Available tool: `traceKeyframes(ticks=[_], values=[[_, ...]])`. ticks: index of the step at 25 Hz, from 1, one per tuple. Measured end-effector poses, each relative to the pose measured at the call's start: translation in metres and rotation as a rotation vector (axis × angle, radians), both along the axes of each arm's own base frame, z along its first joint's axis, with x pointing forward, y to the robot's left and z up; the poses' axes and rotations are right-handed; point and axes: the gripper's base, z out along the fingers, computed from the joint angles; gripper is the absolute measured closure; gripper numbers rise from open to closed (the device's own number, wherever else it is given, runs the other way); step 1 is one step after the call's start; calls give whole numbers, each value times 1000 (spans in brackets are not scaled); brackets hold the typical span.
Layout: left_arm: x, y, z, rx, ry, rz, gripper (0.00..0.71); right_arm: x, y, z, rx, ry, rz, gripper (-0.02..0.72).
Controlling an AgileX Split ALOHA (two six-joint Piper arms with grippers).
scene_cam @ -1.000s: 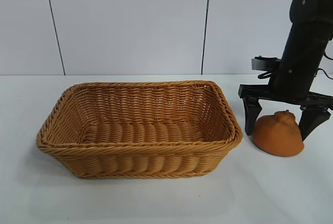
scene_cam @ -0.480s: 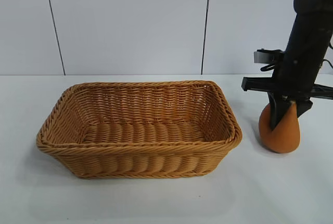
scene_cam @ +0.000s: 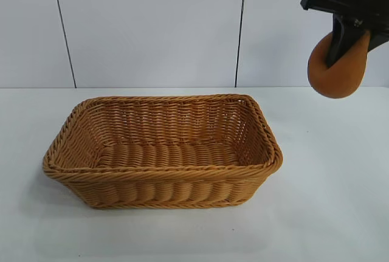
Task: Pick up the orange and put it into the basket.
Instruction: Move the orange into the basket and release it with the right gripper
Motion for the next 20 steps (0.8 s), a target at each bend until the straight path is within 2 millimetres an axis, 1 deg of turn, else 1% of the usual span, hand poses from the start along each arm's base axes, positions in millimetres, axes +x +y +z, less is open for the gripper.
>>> traceKeyframes(ticks=[2,5,8,12,15,18,20], values=[[0,0,0,0,0,0,49,-5,12,5,2,-11,35,628],[0,0,0,0,0,0,49,-14,41,6,11,-10,97,628],[0,0,0,0,0,0,49,-26,78,7,29,-23,172,629],[0,0,0,0,0,0,49,-40,122,7,77,-79,235,629],[0,0,0,0,0,0,49,-48,154,-3,101,-95,292,629],[0,0,0,0,0,0,49,-50,181,-25,115,-104,331,629],[0,0,0,0,0,0,49,-47,194,-41,122,-117,343,629]])
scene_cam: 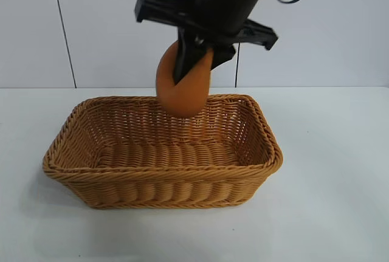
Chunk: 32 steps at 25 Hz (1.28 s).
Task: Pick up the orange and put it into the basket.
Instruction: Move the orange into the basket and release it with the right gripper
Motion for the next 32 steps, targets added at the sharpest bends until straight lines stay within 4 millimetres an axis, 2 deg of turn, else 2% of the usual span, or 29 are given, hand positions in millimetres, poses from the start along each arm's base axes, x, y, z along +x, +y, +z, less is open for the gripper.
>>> traceKeyframes(ticks=[3,7,10,14,16,20,22,27,32], values=[[0,0,0,0,0,0,49,9,11,-28,5,-3,-9,629],[0,0,0,0,0,0,49,16,14,-65,-41,50,-14,629],[0,0,0,0,0,0,49,16,15,-78,-65,81,-11,629],[0,0,0,0,0,0,49,16,15,-78,-63,80,-10,607],[0,0,0,0,0,0,49,16,15,-78,-65,83,-9,496],[0,0,0,0,0,0,49,14,14,-79,-74,97,-6,176],[0,0,0,0,0,0,49,13,13,-79,-83,112,-2,108],[0,0,0,0,0,0,49,8,9,-77,-158,183,26,72],[0,0,0,0,0,0,49,18,11,-43,-235,165,70,72]])
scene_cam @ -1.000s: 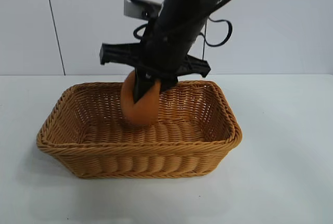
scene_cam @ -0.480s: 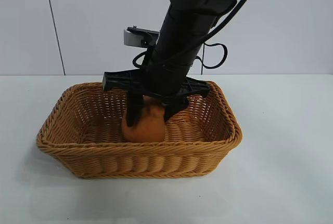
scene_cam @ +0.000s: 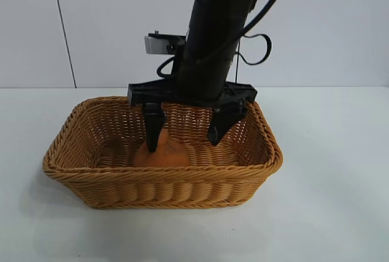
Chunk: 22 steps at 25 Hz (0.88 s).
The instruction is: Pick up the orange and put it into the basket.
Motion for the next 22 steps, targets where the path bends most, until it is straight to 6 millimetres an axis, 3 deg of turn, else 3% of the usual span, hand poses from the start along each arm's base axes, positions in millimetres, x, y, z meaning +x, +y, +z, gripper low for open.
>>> traceKeyframes(ticks=[6,10,14,22], values=[[0,0,0,0,0,0,49,13,0,54,-40,-51,12,72],[0,0,0,0,0,0,49,29,-12,71,-3,-93,-50,72],[0,0,0,0,0,0,49,52,-46,72,-13,-96,-140,72],[0,0,0,0,0,0,49,100,-158,72,-49,-106,-367,72]])
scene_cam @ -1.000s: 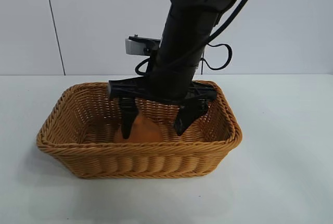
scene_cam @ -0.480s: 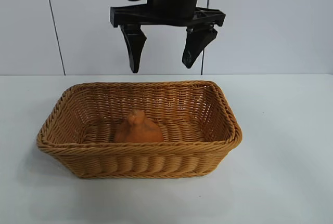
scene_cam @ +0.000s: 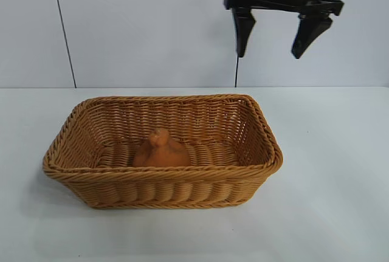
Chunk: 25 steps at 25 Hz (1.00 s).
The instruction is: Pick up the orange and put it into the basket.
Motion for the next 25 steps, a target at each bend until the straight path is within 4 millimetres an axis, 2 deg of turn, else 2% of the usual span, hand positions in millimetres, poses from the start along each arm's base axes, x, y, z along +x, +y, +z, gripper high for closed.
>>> traceKeyframes(ticks=[4,7,13,15,17,19,23,25], values=[[0,0,0,1,0,1,49,11,-49,0,-24,-5,-89,72],[0,0,0,1,-3,1,49,14,-71,0,-30,-5,-135,72],[0,0,0,1,-3,1,49,14,-78,-1,-34,1,-142,72],[0,0,0,1,-3,1,49,8,-79,-4,-36,21,-140,72],[0,0,0,1,-3,1,49,-5,-80,-10,-45,61,-130,72],[0,0,0,1,-3,1,49,-25,-82,-14,-57,112,-112,72],[0,0,0,1,-3,1,49,-76,-87,-20,-74,208,-94,72],[0,0,0,1,-3,1,49,-105,-90,-16,-78,231,-90,72]])
